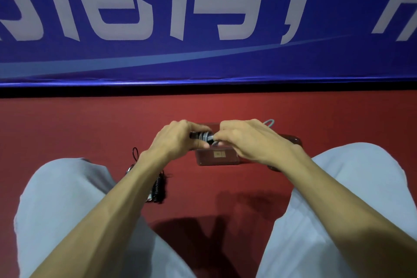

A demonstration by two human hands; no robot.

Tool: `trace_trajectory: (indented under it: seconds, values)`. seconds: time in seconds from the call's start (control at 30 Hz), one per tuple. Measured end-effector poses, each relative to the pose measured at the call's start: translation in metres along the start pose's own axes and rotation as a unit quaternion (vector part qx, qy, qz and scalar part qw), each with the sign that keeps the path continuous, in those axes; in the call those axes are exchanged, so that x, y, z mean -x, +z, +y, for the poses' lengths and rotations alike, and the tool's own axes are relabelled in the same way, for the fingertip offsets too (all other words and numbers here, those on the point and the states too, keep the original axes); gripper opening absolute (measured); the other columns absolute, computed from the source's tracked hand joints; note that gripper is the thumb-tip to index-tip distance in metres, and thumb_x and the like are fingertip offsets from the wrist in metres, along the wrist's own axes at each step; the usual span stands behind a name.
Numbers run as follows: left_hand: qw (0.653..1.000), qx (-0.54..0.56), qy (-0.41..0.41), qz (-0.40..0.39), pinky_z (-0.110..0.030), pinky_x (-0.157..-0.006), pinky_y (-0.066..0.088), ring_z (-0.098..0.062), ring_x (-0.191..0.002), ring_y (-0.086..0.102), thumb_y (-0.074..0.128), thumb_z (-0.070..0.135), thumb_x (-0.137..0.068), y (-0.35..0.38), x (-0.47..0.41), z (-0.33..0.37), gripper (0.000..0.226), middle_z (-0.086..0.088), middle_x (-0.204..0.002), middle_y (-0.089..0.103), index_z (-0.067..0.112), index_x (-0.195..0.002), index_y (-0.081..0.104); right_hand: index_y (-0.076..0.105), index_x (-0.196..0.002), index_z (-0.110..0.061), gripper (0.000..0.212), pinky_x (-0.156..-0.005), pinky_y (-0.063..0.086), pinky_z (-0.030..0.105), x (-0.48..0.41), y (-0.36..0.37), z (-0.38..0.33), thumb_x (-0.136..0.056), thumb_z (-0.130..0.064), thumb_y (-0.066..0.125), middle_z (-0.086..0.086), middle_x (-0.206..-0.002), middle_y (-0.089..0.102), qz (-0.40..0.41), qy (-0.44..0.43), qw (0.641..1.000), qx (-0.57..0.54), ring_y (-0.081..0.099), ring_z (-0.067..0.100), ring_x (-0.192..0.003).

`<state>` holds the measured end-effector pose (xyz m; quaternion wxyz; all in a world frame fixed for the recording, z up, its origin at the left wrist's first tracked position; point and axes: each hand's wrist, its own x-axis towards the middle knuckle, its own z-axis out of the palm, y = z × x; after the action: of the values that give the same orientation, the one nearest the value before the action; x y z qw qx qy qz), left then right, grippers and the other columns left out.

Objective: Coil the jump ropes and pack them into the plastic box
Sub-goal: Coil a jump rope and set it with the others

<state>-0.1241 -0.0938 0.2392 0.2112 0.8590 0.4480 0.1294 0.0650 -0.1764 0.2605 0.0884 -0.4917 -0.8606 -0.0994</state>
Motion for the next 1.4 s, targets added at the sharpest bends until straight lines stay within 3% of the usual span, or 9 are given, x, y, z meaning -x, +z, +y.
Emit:
trace_trajectory:
  seconds: [0.13, 0.23, 0.37, 0.57, 0.8, 0.93, 1.07, 1.23, 1.4]
  values:
    - [0.990, 0.066, 0.072, -0.100, -0.014, -0.057, 0.036, -0.002, -0.053, 0.047, 0.079, 0.035, -0.078, 0.004, 0.004, 0.007, 0.041, 0.021, -0.048, 0.049, 0.054, -0.110, 0.062, 0.073, -0.089, -0.024, 0.008, -0.054, 0.041, 0.029, -0.001, 0.006, 0.004, -0.087, -0.018, 0.067, -0.005, -0.079, 0.067, 0.103, 0.035, 0.993, -0.038, 0.063, 0.022, -0.079]
    - [0.983, 0.115, 0.098, -0.102, -0.012, -0.059, 0.037, 0.003, -0.054, 0.043, 0.081, 0.031, -0.077, 0.005, 0.005, 0.011, 0.037, 0.014, -0.060, 0.056, 0.041, -0.112, 0.071, 0.077, -0.082, -0.032, 0.007, -0.067, 0.049, 0.030, -0.002, 0.007, 0.006, -0.082, -0.037, 0.072, -0.009, -0.078, 0.072, 0.135, 0.193, 0.962, -0.141, 0.064, 0.014, -0.078]
    - [0.978, 0.147, 0.102, -0.107, -0.026, -0.077, 0.054, -0.008, -0.076, 0.066, 0.080, 0.049, -0.070, 0.004, 0.009, 0.015, 0.033, 0.007, -0.087, 0.074, 0.051, -0.102, 0.071, 0.078, -0.072, -0.029, 0.027, -0.064, 0.045, 0.028, -0.005, 0.010, 0.013, -0.065, -0.054, 0.079, -0.010, -0.062, 0.067, 0.141, 0.331, 0.909, -0.212, 0.060, 0.010, -0.066]
    - [0.979, 0.194, 0.065, -0.013, -0.048, -0.085, 0.054, -0.027, -0.092, 0.066, 0.074, 0.077, -0.053, 0.004, 0.009, 0.024, 0.046, 0.001, -0.092, 0.075, 0.056, -0.094, 0.070, 0.079, -0.078, -0.028, 0.014, -0.071, 0.052, 0.036, -0.008, 0.012, 0.017, -0.079, -0.041, 0.074, -0.007, -0.071, 0.073, 0.146, 0.316, 0.894, -0.283, 0.065, 0.012, -0.072]
    - [0.948, 0.315, 0.028, 0.019, -0.012, -0.052, 0.041, 0.004, -0.056, 0.056, 0.076, 0.020, -0.082, -0.006, 0.009, 0.023, 0.025, 0.017, -0.069, 0.069, 0.028, -0.106, 0.076, 0.071, -0.098, -0.012, 0.020, -0.085, 0.046, 0.034, -0.006, 0.014, 0.031, -0.098, -0.014, 0.051, 0.001, -0.095, 0.069, 0.103, 0.265, 0.922, -0.264, 0.062, 0.020, -0.094]
    - [0.906, 0.422, 0.016, 0.033, -0.017, -0.062, 0.051, 0.002, -0.089, 0.065, 0.069, 0.019, -0.087, -0.008, 0.010, 0.025, 0.041, 0.017, -0.113, 0.069, 0.040, -0.122, 0.066, 0.064, -0.108, -0.014, 0.027, -0.057, 0.053, 0.036, -0.004, 0.010, 0.025, -0.099, -0.004, 0.041, -0.004, -0.078, 0.047, 0.071, 0.259, 0.921, -0.283, 0.061, 0.018, -0.059]
    - [0.884, 0.465, -0.006, 0.048, -0.022, -0.089, 0.049, 0.001, -0.118, 0.054, 0.065, 0.027, -0.089, -0.006, 0.009, 0.026, 0.042, 0.027, -0.126, 0.061, 0.048, -0.125, 0.062, 0.061, -0.079, -0.019, 0.027, -0.045, 0.048, 0.033, -0.005, 0.007, 0.017, -0.101, -0.026, 0.046, 0.000, -0.054, 0.055, 0.060, 0.308, 0.893, -0.322, 0.052, 0.017, -0.040]
    - [0.871, 0.486, -0.037, 0.056, -0.025, -0.063, 0.054, -0.005, -0.088, 0.069, 0.068, 0.028, -0.089, -0.009, 0.009, 0.029, 0.023, 0.017, -0.100, 0.074, 0.046, -0.103, 0.073, 0.064, -0.066, -0.015, 0.042, -0.057, 0.039, 0.029, -0.008, -0.001, 0.013, -0.100, -0.033, 0.046, -0.005, -0.048, 0.048, 0.077, 0.309, 0.910, -0.266, 0.049, 0.008, -0.050]
    - [0.865, 0.490, -0.032, 0.103, -0.023, -0.052, 0.053, -0.003, -0.067, 0.067, 0.071, 0.027, -0.087, -0.009, 0.010, 0.025, 0.020, 0.014, -0.086, 0.075, 0.039, -0.103, 0.073, 0.067, -0.087, -0.018, 0.031, -0.059, 0.039, 0.028, -0.009, -0.002, 0.008, -0.102, -0.029, 0.042, -0.008, -0.058, 0.052, 0.058, 0.268, 0.917, -0.291, 0.047, 0.003, -0.051]
